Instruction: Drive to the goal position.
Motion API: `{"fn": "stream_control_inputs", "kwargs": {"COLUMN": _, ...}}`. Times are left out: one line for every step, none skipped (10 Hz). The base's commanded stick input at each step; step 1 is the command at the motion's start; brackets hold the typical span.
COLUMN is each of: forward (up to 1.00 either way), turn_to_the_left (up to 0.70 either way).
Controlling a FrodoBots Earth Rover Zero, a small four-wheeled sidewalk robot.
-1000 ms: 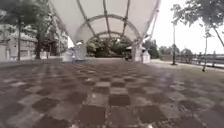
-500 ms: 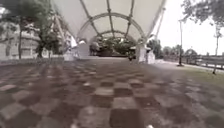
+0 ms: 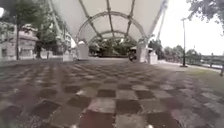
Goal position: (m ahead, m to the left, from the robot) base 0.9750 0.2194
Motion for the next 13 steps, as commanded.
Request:
{"fn": "stream_control_inputs", "kwargs": {"forward": 0.98, "turn_to_the_left": -0.38}}
{"fn": "stream_control_inputs", "kwargs": {"forward": 0.98, "turn_to_the_left": -0.27}}
{"fn": "stream_control_inputs", "kwargs": {"forward": 0.98, "turn_to_the_left": 0.0}}
{"fn": "stream_control_inputs", "kwargs": {"forward": 0.98, "turn_to_the_left": 0.0}}
{"fn": "stream_control_inputs", "kwargs": {"forward": 0.98, "turn_to_the_left": 0.0}}
{"fn": "stream_control_inputs", "kwargs": {"forward": 0.98, "turn_to_the_left": 0.0}}
{"fn": "stream_control_inputs", "kwargs": {"forward": 0.98, "turn_to_the_left": 0.0}}
{"fn": "stream_control_inputs", "kwargs": {"forward": 0.98, "turn_to_the_left": 0.0}}
{"fn": "stream_control_inputs", "kwargs": {"forward": 0.98, "turn_to_the_left": 0.0}}
{"fn": "stream_control_inputs", "kwargs": {"forward": 0.98, "turn_to_the_left": 0.0}}
{"fn": "stream_control_inputs", "kwargs": {"forward": 0.98, "turn_to_the_left": 0.0}}
{"fn": "stream_control_inputs", "kwargs": {"forward": 0.98, "turn_to_the_left": 0.0}}
{"fn": "stream_control_inputs", "kwargs": {"forward": 0.98, "turn_to_the_left": 0.0}}
